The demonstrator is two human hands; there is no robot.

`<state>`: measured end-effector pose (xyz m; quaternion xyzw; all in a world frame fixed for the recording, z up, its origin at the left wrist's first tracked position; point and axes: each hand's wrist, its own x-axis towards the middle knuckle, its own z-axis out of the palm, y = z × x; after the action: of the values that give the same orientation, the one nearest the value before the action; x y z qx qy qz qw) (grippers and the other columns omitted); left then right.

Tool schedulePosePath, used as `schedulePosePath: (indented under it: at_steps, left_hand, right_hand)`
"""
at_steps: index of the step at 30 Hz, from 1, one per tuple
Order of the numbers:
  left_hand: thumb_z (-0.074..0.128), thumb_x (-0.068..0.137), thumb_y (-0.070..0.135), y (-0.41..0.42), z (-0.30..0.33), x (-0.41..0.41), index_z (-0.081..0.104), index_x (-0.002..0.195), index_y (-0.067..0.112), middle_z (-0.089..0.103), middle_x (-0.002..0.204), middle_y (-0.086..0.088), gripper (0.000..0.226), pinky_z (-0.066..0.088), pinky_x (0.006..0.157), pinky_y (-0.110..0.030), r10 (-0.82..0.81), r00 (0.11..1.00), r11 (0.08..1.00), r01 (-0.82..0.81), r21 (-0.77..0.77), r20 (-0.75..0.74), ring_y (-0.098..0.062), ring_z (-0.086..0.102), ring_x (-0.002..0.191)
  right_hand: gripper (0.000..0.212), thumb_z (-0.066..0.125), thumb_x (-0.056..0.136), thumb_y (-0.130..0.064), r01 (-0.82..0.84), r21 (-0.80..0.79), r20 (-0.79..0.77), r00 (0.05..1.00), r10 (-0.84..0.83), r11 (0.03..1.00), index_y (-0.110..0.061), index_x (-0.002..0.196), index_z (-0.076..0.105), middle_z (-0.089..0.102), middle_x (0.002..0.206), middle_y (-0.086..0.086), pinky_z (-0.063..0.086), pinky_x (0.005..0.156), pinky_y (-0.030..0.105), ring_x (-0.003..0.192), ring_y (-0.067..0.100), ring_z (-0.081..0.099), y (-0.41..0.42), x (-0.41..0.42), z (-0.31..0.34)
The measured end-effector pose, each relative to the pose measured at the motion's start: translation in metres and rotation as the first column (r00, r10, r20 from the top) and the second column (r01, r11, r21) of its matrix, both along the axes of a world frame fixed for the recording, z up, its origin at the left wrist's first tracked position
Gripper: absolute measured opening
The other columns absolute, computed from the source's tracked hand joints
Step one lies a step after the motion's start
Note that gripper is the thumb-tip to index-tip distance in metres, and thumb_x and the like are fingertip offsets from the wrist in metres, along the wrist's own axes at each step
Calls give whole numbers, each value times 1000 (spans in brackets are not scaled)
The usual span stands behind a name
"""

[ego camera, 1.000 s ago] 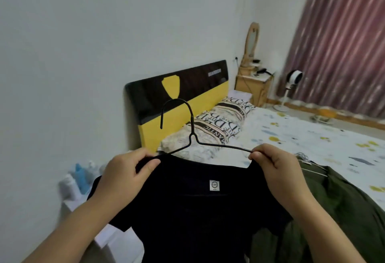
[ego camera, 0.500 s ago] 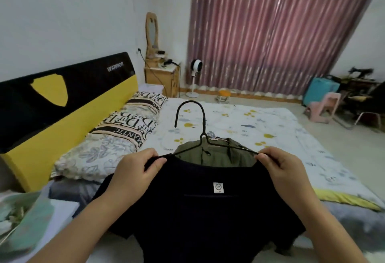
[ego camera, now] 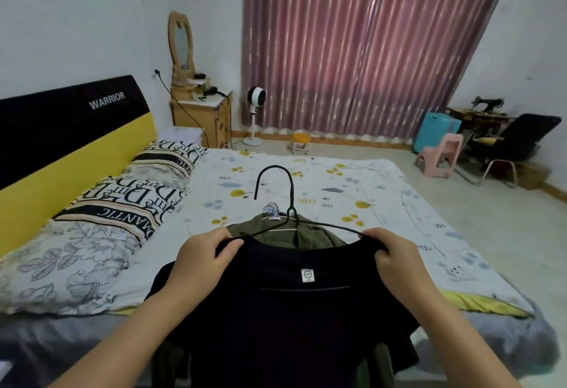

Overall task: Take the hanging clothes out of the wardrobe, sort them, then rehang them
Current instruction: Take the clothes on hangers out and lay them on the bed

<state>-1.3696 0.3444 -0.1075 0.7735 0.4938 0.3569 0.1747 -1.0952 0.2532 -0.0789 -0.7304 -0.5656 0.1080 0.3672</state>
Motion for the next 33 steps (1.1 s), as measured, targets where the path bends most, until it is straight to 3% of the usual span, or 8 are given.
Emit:
schedulePosePath:
  at_steps: [6, 10, 12, 15, 21, 25, 29, 33]
  left_hand:
    - [60, 89, 26, 64, -12, 32, 56, 71, 17, 51, 57, 7, 21, 31, 53, -18, -4, 1000, 999, 3, -38, -21, -7, 48, 57]
    - [60, 89, 25, 117, -20, 52, 61, 78, 12, 61, 69, -1, 17, 38, 62, -29, -8, 1000, 998, 8, -58, -8, -19, 55, 67]
    - [60, 88, 27, 151, -27, 60, 61, 77, 13, 64, 73, -5, 18, 38, 65, -33, -12, 1000, 997, 12, -75, 1, -25, 57, 73]
    - [62, 88, 26, 205, -41, 71, 57, 71, 18, 63, 69, -6, 19, 38, 63, -32, -12, 1000, 994, 14, -107, 22, -24, 57, 70]
    - [60, 89, 23, 317, -86, 91, 58, 68, 12, 58, 63, -4, 24, 37, 60, -27, -3, 999, 965, 16, -262, 49, -21, 56, 67]
    - [59, 90, 24, 383, -129, 106, 61, 73, 4, 60, 69, -10, 26, 37, 61, -26, 6, 1000, 942, 1, -336, 19, -23, 55, 71]
    - [59, 90, 24, 436, -179, 121, 57, 68, 9, 58, 65, -5, 27, 36, 59, -24, 44, 999, 922, -46, -384, -16, -16, 52, 64]
    - [59, 90, 25, 475, -236, 134, 51, 64, 15, 54, 61, -1, 29, 34, 56, -21, 61, 996, 899, -80, -431, -60, -14, 49, 61]
  right_hand:
    - [27, 47, 91, -2, 51, -111, 176, 984, -31, 992, -9, 110, 65, 65, 103, 7, 39, 77, 28, 102, 26, 56, 70, 30, -16]
    - [26, 45, 94, -3, 132, -98, 259, 960, -102, 986, -10, 109, 65, 40, 72, -13, 36, 83, 33, 107, 28, 47, 125, 46, -28]
    - [25, 47, 93, -5, 169, -65, 286, 947, -144, 984, -12, 107, 67, 43, 72, -8, 33, 77, 32, 107, 28, 45, 157, 52, -34]
    - [25, 47, 93, -6, 194, -111, 238, 957, -163, 975, -12, 106, 67, 64, 96, 7, 37, 73, 32, 107, 26, 49, 212, 60, -47]
    - [32, 44, 92, -3, 205, -171, 119, 975, -187, 964, -11, 118, 61, 65, 116, 6, 36, 81, 26, 109, 23, 56, 318, 74, -90]
    - [47, 37, 91, 1, 203, -281, 72, 979, -190, 938, -12, 135, 44, 50, 136, 5, 36, 97, 28, 121, 22, 49, 371, 84, -129]
    - [53, 37, 90, 1, 117, -428, 111, 991, -76, 896, -6, 142, 30, 32, 147, 14, 29, 108, 31, 134, 26, 33, 403, 90, -188]
    - [60, 36, 99, -20, 67, -621, 164, 985, 46, 781, -17, 151, 7, 1, 159, 5, 21, 115, 34, 146, 23, 7, 435, 85, -246]
